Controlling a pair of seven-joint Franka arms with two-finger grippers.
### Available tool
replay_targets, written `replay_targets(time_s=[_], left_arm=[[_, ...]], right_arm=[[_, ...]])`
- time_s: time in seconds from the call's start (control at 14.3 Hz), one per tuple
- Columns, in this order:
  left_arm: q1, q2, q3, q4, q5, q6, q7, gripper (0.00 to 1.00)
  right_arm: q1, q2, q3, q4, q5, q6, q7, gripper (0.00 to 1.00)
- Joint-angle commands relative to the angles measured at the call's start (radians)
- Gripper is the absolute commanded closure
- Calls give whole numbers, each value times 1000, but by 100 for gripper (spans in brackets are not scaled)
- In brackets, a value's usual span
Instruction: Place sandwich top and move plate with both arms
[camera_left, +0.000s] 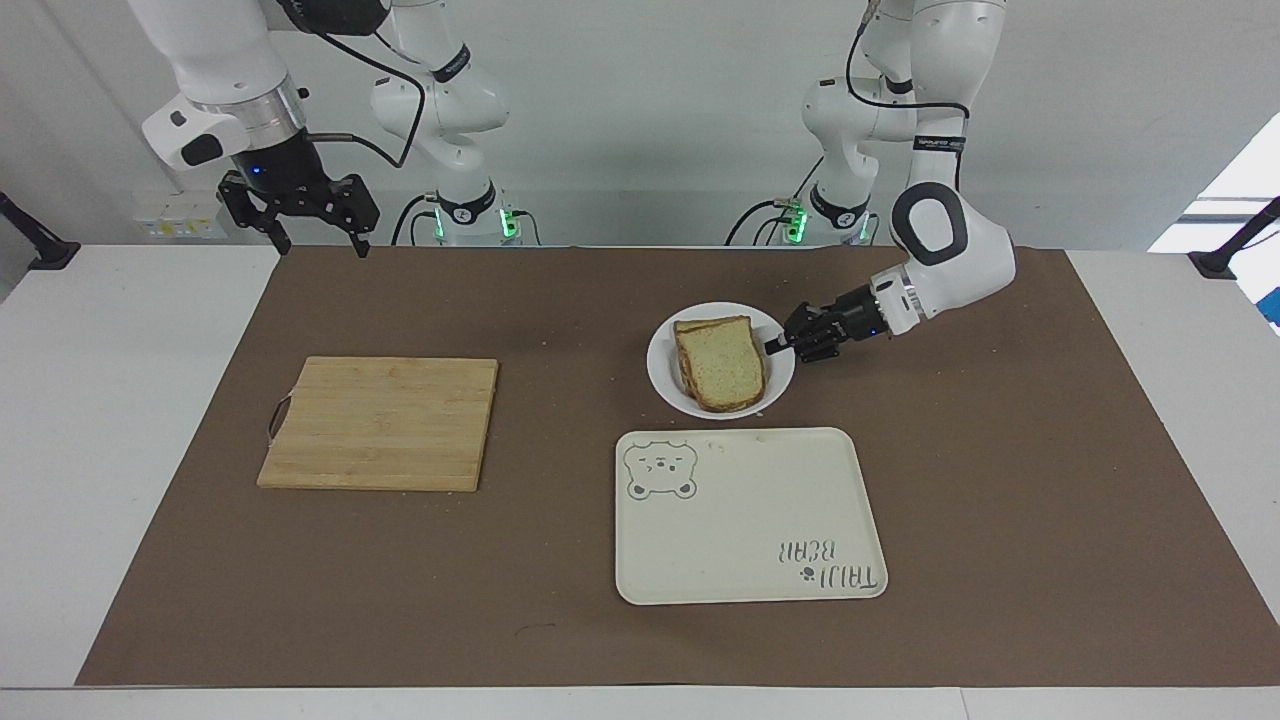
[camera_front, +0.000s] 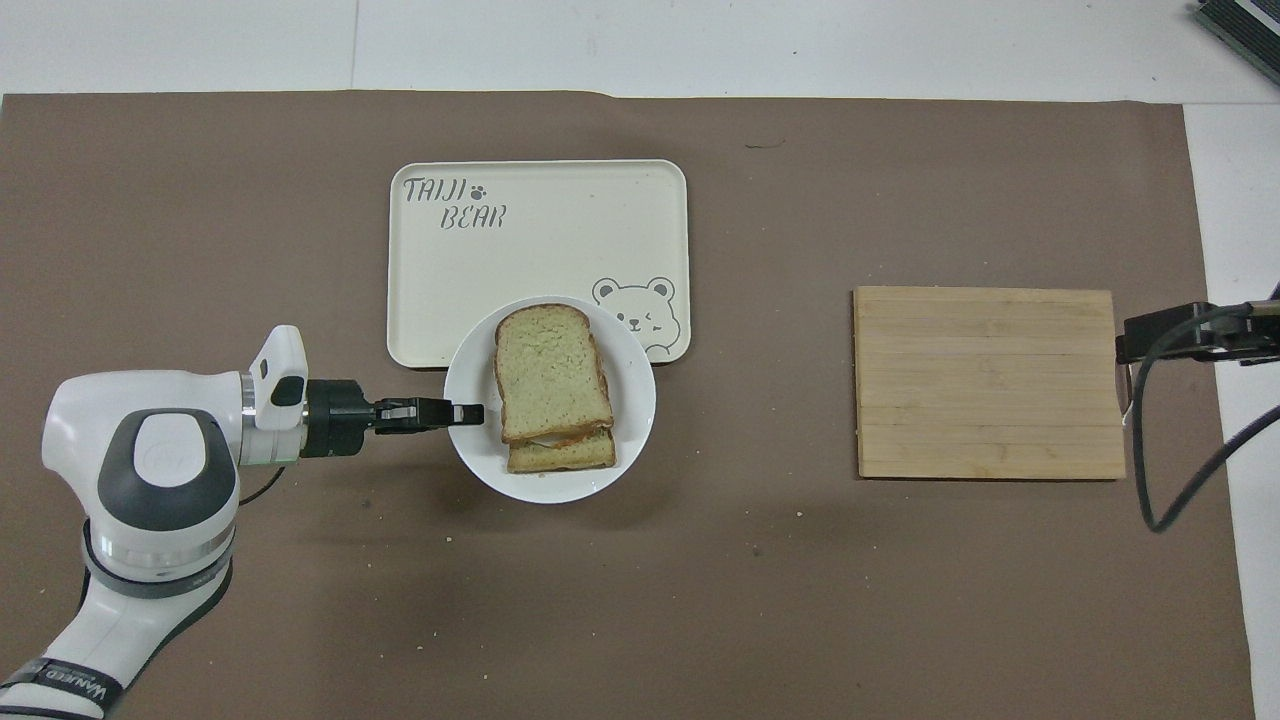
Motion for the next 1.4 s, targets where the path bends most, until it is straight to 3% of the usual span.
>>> replay_targets(time_s=[0.0,0.28,0.56,0.91,1.33], left_arm=[[66,96,-5,149,14,-47,-13,100],[100,206,-11,342,128,-69,-152,100],[131,340,-14,497,156,-98,-231,100],[88,415,-31,511,159,14,-230,100],[13,444,-30,513,199,106,-239,100]], right_arm=[[-10,-10,4,-12,-18,5,-32,0],[-10,-10,3,-12,-18,5,-32,0],[-10,-10,3,-14,-18,5,-32,0],[-10,-10,3,-14,-18,5,-32,0],[-10,-10,3,-14,-18,5,-32,0]])
